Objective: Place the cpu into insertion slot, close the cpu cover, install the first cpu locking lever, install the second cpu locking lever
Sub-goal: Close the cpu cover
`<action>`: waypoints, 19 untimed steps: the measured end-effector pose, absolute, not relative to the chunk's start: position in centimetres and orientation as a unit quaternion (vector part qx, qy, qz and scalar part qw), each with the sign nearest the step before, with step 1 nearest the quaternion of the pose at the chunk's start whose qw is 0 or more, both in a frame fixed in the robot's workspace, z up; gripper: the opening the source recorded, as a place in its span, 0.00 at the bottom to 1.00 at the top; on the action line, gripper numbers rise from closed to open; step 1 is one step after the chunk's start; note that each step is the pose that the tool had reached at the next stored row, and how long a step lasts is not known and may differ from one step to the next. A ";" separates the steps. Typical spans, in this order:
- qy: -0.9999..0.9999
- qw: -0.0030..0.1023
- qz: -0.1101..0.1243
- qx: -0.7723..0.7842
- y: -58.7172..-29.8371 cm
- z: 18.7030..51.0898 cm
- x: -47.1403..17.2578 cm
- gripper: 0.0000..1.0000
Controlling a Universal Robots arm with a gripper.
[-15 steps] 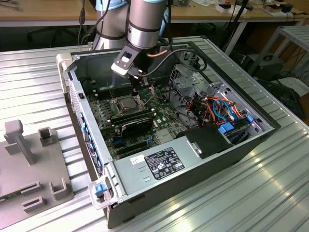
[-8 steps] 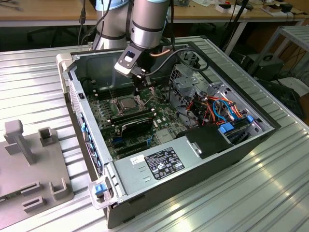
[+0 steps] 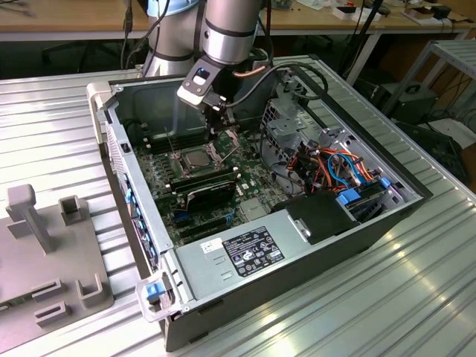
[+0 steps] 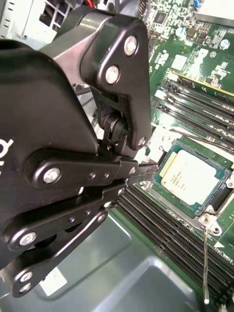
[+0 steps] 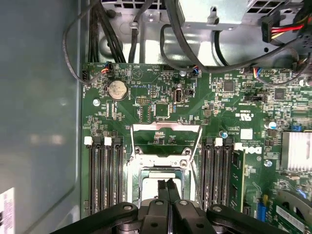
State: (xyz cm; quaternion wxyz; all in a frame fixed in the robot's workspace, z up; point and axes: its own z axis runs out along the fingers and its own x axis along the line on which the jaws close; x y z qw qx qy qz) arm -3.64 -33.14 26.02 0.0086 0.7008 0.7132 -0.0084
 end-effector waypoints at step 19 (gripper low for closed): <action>0.713 0.009 -0.009 0.701 -33.1 26.5 0.9 0.11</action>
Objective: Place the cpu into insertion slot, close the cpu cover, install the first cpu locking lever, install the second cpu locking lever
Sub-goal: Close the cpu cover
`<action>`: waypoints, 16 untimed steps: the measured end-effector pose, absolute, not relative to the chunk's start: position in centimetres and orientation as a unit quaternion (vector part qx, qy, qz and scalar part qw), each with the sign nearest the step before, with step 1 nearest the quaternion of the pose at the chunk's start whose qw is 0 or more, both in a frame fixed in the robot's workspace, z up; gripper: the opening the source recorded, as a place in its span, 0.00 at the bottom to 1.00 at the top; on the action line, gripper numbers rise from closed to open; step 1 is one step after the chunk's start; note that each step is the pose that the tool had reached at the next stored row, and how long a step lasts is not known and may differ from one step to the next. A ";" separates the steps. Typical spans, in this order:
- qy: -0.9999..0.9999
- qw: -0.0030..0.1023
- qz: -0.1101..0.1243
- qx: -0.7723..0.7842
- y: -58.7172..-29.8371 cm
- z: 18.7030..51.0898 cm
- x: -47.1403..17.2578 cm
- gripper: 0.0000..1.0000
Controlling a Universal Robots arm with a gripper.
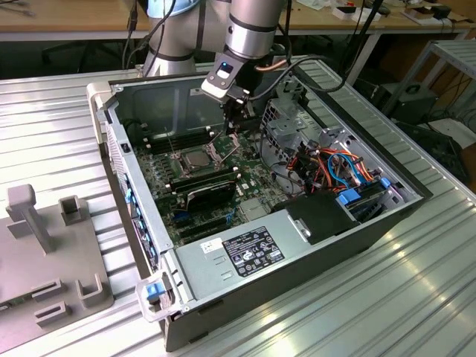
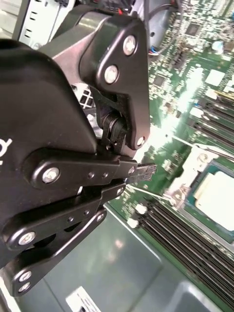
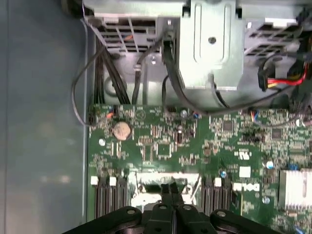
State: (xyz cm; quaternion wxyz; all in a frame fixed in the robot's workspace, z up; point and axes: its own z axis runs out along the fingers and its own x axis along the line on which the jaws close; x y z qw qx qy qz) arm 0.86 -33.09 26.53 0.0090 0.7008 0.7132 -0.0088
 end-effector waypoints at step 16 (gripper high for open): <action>0.713 0.008 -0.010 0.701 -33.0 24.7 3.8 0.11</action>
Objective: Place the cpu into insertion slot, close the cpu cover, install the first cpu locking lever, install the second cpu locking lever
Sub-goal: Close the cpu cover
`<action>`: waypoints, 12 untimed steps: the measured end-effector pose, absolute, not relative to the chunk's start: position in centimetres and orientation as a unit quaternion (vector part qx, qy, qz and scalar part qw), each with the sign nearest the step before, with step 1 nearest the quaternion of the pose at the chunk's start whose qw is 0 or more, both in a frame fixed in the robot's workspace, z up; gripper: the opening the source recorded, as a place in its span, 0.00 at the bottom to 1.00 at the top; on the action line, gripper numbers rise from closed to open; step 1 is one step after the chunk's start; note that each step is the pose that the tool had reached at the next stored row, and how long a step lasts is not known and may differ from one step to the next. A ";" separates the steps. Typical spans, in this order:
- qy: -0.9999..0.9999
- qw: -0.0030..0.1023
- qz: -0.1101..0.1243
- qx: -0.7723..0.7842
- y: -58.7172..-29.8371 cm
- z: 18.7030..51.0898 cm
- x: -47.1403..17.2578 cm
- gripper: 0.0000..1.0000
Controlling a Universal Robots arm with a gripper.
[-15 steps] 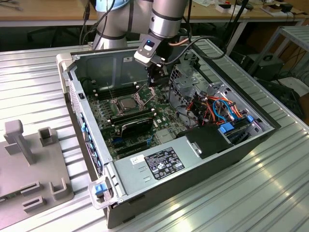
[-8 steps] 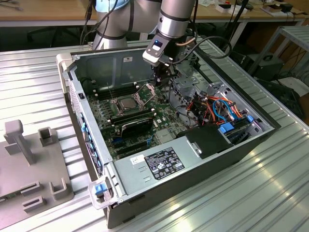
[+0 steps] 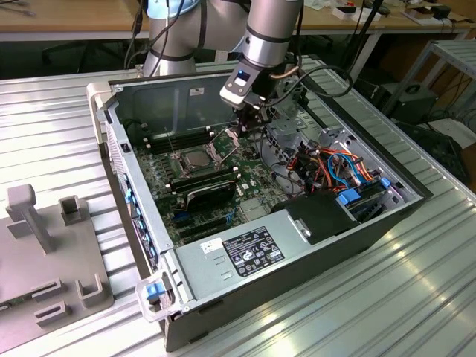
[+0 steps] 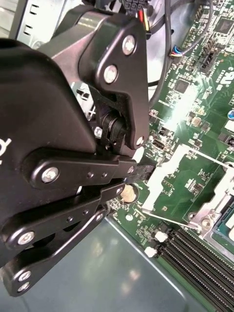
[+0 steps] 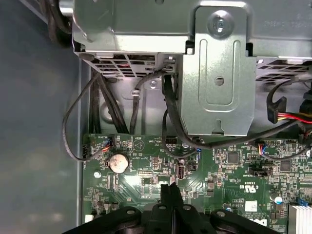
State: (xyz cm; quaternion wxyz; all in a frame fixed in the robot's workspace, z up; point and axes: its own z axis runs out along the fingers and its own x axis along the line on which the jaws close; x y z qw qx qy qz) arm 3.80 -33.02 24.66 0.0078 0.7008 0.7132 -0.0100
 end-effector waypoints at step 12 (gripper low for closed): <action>0.713 0.001 -0.016 0.701 -32.9 24.5 2.7 0.11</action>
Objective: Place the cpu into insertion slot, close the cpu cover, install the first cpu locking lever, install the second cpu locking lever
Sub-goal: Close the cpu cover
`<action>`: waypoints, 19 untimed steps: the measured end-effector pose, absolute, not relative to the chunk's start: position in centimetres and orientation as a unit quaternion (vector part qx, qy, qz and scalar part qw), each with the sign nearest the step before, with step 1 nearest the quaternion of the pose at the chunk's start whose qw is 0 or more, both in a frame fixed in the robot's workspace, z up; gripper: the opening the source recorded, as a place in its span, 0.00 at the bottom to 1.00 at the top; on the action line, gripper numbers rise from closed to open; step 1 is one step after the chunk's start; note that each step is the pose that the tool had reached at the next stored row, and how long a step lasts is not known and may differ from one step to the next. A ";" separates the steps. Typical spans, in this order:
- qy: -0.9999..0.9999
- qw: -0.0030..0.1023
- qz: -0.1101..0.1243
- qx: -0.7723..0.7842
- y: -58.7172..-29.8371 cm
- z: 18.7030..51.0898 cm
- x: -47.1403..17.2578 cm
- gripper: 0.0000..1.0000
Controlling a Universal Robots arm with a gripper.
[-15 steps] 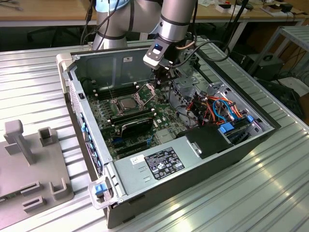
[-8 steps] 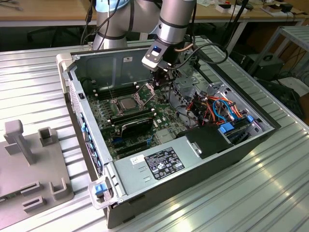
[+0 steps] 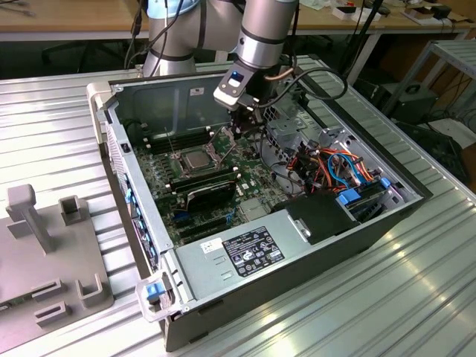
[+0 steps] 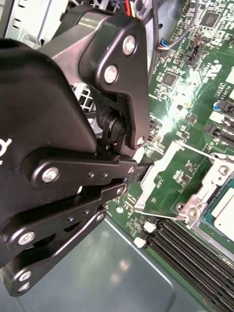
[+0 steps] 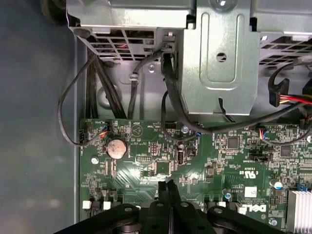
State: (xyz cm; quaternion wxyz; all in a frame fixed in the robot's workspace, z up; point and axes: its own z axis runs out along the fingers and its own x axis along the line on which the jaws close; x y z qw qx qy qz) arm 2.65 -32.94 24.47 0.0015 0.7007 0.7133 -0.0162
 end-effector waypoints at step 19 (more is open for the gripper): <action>0.713 -0.006 -0.023 0.700 -32.9 24.3 0.9 0.11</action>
